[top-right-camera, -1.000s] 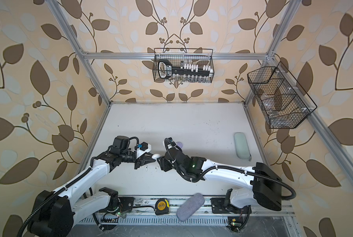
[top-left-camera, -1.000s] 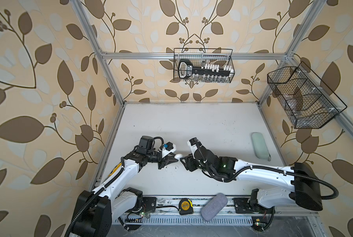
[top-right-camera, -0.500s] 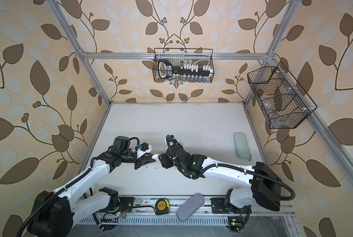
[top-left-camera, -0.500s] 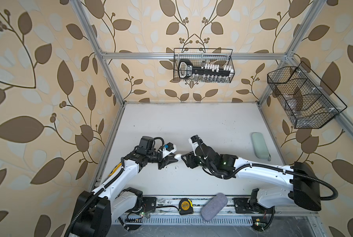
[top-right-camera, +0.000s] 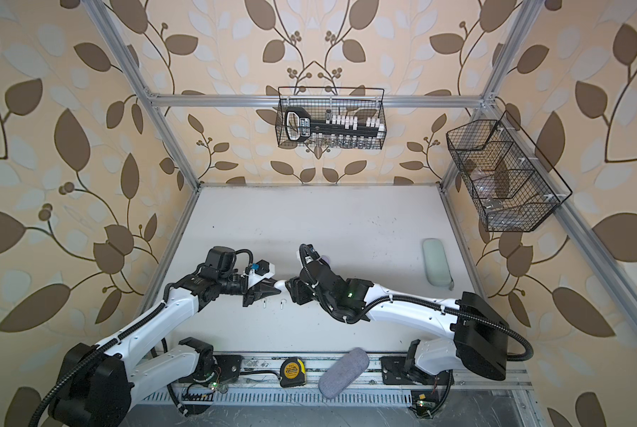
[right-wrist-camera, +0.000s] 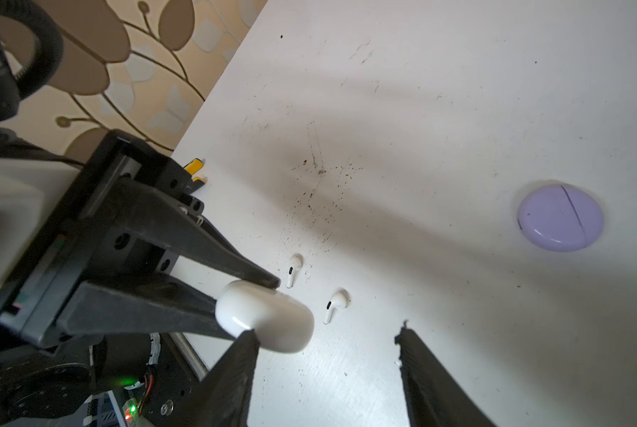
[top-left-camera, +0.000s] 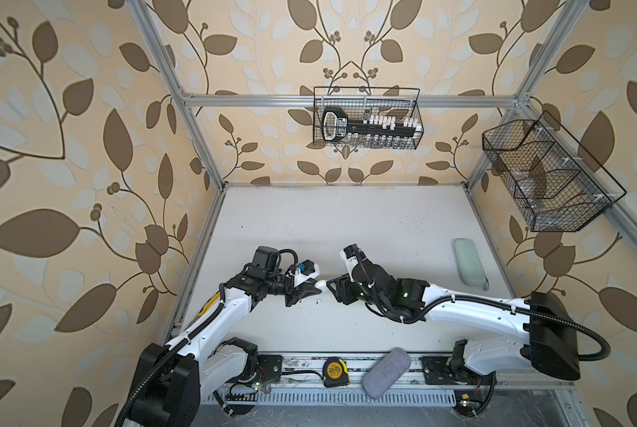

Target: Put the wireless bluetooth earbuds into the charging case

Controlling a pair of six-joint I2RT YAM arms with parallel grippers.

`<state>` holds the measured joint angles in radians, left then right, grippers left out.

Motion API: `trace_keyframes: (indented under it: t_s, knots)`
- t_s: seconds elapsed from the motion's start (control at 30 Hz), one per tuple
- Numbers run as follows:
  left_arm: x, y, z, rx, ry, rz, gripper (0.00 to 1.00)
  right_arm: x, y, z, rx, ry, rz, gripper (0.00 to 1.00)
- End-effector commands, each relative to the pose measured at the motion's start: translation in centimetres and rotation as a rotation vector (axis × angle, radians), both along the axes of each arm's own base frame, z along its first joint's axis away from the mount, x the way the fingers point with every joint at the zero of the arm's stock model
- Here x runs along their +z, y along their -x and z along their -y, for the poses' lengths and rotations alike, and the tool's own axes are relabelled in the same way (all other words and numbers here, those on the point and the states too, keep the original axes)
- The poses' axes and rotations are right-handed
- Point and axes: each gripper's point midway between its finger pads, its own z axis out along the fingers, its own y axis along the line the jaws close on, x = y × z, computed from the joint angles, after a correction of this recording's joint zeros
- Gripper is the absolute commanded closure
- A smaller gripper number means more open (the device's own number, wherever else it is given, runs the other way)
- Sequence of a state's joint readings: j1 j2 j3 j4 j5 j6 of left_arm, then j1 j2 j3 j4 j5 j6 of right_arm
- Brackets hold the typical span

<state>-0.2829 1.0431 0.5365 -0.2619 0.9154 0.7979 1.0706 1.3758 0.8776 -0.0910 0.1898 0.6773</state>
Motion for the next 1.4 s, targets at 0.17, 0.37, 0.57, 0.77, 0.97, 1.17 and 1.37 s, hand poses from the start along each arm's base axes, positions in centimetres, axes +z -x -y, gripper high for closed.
trace_keyframes:
  t_s: [0.17,0.37,0.57,0.77,0.97,1.17,1.37]
  knots:
    - [0.0,0.4,0.4,-0.048,0.008,0.073,0.98,-1.6,1.0,-0.3,0.015,0.02,-0.046,0.38]
    - [-0.1,0.8,0.3,-0.056,0.01,0.089,0.98,-2.4,1.9,-0.9,0.042,0.036,-0.06,0.38]
    - [-0.2,0.9,0.3,-0.054,0.011,0.094,0.98,-3.0,2.1,-0.9,0.044,0.049,-0.07,0.38]
    - [-0.2,0.7,0.4,-0.051,0.006,0.092,0.99,-3.9,1.7,-0.8,0.041,0.063,-0.087,0.38]
    - [-0.2,0.7,0.4,-0.05,0.004,0.093,0.99,-3.5,0.9,-0.6,0.036,0.057,-0.079,0.38]
    - [-0.3,0.6,0.4,-0.047,0.0,0.092,0.98,-2.7,-0.1,-0.1,0.021,0.044,-0.065,0.38]
    - [-0.2,0.5,0.5,-0.041,0.002,0.094,0.99,-2.3,-0.5,0.0,0.016,0.036,-0.056,0.38]
